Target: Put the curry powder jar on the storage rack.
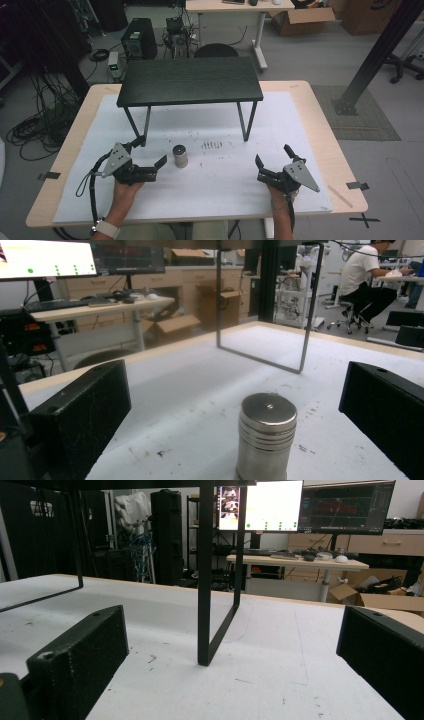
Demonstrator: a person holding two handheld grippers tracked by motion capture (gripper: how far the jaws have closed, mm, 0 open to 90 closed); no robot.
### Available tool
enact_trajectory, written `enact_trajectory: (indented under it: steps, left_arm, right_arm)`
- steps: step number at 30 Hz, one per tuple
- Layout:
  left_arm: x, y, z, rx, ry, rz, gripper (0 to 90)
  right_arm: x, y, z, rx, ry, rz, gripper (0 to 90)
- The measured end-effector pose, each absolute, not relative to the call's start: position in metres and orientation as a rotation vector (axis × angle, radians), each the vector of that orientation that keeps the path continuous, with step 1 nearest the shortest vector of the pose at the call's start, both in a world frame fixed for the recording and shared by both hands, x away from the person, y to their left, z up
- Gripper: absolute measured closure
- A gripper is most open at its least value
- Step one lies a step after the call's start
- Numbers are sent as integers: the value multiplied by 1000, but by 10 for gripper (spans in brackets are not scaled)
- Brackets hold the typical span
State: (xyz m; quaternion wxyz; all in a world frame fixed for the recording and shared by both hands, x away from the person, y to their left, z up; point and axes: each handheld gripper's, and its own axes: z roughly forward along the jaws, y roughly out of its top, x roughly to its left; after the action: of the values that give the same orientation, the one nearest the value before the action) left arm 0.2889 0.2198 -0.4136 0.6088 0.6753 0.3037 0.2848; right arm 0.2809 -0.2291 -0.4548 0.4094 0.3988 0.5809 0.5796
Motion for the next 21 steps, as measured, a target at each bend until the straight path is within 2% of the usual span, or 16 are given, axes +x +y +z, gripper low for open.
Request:
enact_trajectory:
  steps: [21]
  left_arm:
    - [303, 200, -424, 1619, 710, 610, 7]
  right_arm:
    - [281, -229, -455, 1004, 1466, 1461, 0]
